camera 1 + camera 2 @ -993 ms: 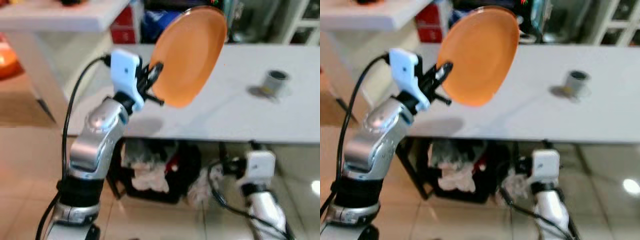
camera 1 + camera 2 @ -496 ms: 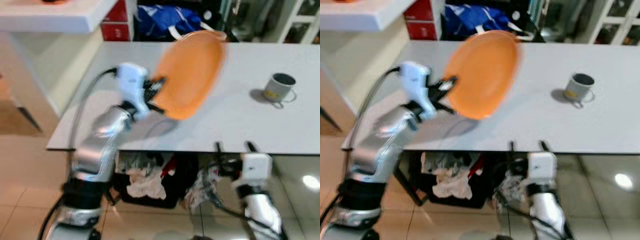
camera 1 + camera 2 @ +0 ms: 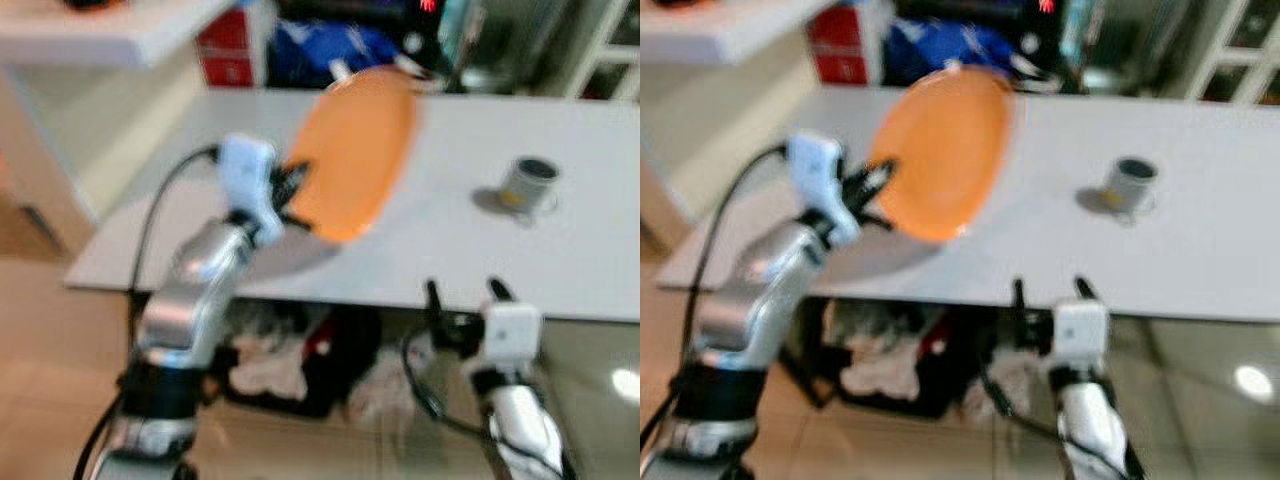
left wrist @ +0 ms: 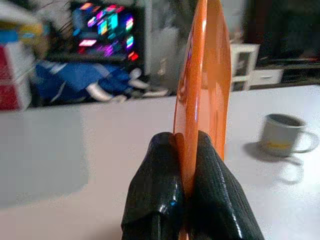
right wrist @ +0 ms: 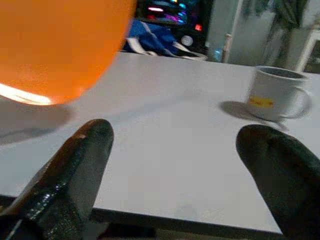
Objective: Setting the table
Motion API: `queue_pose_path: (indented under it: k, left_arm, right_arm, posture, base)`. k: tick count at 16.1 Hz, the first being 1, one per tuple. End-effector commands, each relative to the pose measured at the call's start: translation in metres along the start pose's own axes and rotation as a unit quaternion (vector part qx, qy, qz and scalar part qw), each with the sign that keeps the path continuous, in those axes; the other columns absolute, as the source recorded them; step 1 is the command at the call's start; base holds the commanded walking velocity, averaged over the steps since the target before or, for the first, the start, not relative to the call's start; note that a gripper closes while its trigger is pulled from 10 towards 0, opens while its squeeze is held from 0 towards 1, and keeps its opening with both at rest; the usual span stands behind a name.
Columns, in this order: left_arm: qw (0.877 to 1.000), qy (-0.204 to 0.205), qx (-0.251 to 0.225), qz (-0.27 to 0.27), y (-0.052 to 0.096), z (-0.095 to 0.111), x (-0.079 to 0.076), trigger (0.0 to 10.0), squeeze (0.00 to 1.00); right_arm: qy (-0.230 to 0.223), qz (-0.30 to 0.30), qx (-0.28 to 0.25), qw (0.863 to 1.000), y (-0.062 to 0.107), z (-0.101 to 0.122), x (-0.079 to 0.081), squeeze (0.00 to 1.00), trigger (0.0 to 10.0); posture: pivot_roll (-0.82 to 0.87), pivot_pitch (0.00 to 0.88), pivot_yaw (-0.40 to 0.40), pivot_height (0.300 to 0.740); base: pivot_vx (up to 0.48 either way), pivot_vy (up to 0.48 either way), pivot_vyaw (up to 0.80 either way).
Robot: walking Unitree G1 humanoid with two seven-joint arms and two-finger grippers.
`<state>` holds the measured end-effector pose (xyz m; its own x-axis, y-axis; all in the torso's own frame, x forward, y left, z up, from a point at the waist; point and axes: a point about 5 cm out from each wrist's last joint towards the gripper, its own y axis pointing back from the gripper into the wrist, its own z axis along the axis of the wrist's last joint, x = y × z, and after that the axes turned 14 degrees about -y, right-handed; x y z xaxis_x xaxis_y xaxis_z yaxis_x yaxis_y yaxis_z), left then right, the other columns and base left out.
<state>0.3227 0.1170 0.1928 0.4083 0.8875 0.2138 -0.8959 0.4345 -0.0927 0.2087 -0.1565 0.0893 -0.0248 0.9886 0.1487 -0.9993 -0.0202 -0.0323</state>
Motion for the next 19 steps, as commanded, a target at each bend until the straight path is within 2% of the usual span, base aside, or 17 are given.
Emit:
queue_pose_path:
  k: [1, 5, 10, 11, 12, 14, 17, 18, 19]
  left_arm:
    - [0.999, -0.006, -0.033, -0.005, -0.005, 0.015, -0.004, 0.0, 0.00]
    - [0.999, 0.000, -0.040, -0.010, -0.007, 0.016, -0.005, 0.0, 0.00]
    - [0.999, 0.012, -0.051, 0.008, -0.015, 0.032, 0.008, 0.0, 0.00]
    - [0.997, 0.049, -0.053, 0.018, -0.019, 0.037, 0.012, 0.0, 0.00]
    - [0.993, 0.106, -0.042, 0.042, -0.025, 0.035, 0.018, 0.0, 0.00]
    - [0.986, 0.147, -0.019, 0.072, -0.027, 0.026, 0.023, 0.0, 0.00]
    - [0.978, 0.181, 0.010, 0.103, -0.025, 0.014, 0.031, 0.0, 0.00]
    - [0.973, 0.202, 0.023, 0.109, -0.026, 0.008, 0.031, 0.0, 0.00]
    - [0.961, 0.247, 0.049, 0.116, -0.026, -0.004, 0.026, 0.0, 0.00]
  right_arm:
    - [0.010, -0.008, -0.002, 1.000, 0.000, 0.005, -0.004, 0.00, 10.0]
    - [0.010, -0.009, 0.003, 1.000, 0.002, 0.005, -0.004, 0.00, 10.0]
    - [0.011, -0.012, 0.012, 1.000, 0.005, 0.001, -0.009, 0.00, 10.0]
    - [0.012, -0.012, 0.015, 1.000, 0.005, 0.000, -0.010, 0.00, 10.0]
    - [0.012, -0.012, 0.017, 1.000, 0.005, -0.001, -0.010, 0.00, 10.0]
    - [0.013, -0.012, 0.018, 1.000, 0.005, -0.002, -0.011, 0.00, 10.0]
    - [0.014, -0.013, 0.021, 1.000, 0.006, -0.003, -0.013, 0.00, 10.0]
    - [0.015, -0.012, 0.022, 1.000, 0.006, -0.004, -0.014, 0.00, 10.0]
    - [0.016, -0.010, 0.022, 1.000, 0.006, -0.004, -0.014, 0.00, 10.0]
  posture:
    - [-0.10, 0.000, 0.035, 0.740]
    - [-0.10, 0.000, 0.035, 0.740]
    - [-0.11, 0.000, 0.029, 0.740]
    - [-0.11, 0.000, 0.029, 0.740]
    - [-0.11, 0.000, 0.028, 0.740]
    - [-0.12, 0.000, 0.028, 0.740]
    - [-0.12, 0.000, 0.024, 0.740]
    - [-0.12, 0.000, 0.024, 0.740]
    - [-0.12, 0.000, 0.024, 0.740]
  base:
    - [0.315, -0.360, 0.00]
    - [0.328, -0.345, 0.00]
    - [0.071, 0.000, 0.00]
    - [0.000, 0.000, 0.00]
    - [0.000, 0.000, 0.00]
    - [0.000, 0.000, 0.00]
    - [0.000, 0.000, 0.00]
    - [0.000, 0.000, 0.00]
    - [0.000, 0.000, 0.00]
